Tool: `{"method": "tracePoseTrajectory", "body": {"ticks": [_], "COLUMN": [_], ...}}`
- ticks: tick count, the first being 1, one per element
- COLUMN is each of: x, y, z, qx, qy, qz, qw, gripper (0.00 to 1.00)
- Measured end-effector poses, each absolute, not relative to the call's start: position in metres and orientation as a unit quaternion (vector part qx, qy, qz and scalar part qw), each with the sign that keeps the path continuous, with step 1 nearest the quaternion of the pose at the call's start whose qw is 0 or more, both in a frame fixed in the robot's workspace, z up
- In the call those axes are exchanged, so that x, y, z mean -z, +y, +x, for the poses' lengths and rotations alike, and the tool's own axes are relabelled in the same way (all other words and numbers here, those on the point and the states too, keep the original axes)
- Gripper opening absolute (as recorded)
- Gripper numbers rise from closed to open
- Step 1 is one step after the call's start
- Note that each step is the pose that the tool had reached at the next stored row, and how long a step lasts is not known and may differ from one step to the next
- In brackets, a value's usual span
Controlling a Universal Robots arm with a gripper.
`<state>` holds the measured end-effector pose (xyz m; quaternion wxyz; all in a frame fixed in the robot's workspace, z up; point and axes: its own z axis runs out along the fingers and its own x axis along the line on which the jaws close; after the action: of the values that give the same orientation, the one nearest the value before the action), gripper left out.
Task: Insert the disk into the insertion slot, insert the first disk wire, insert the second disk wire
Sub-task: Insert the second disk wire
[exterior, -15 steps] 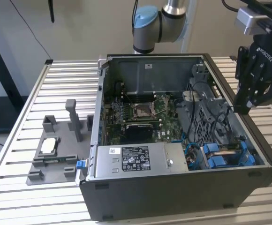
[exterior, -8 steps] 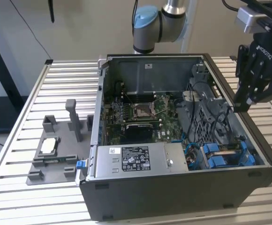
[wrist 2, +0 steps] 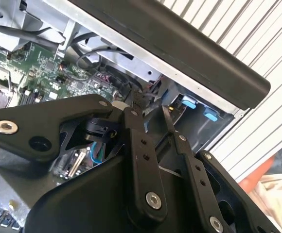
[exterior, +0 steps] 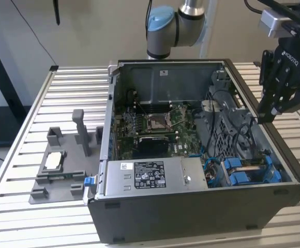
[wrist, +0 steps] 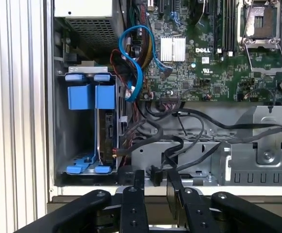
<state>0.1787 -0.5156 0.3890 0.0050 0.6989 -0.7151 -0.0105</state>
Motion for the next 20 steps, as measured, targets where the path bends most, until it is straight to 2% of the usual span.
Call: {"method": "tracePoseTrajectory", "body": {"ticks": [20], "x": [-0.3828], "y": [-0.5154], "z": [0.1789], "qx": [0.01], "qy": [-0.715], "qz": [0.699], "qw": [0.005], "gripper": [0.33]}}
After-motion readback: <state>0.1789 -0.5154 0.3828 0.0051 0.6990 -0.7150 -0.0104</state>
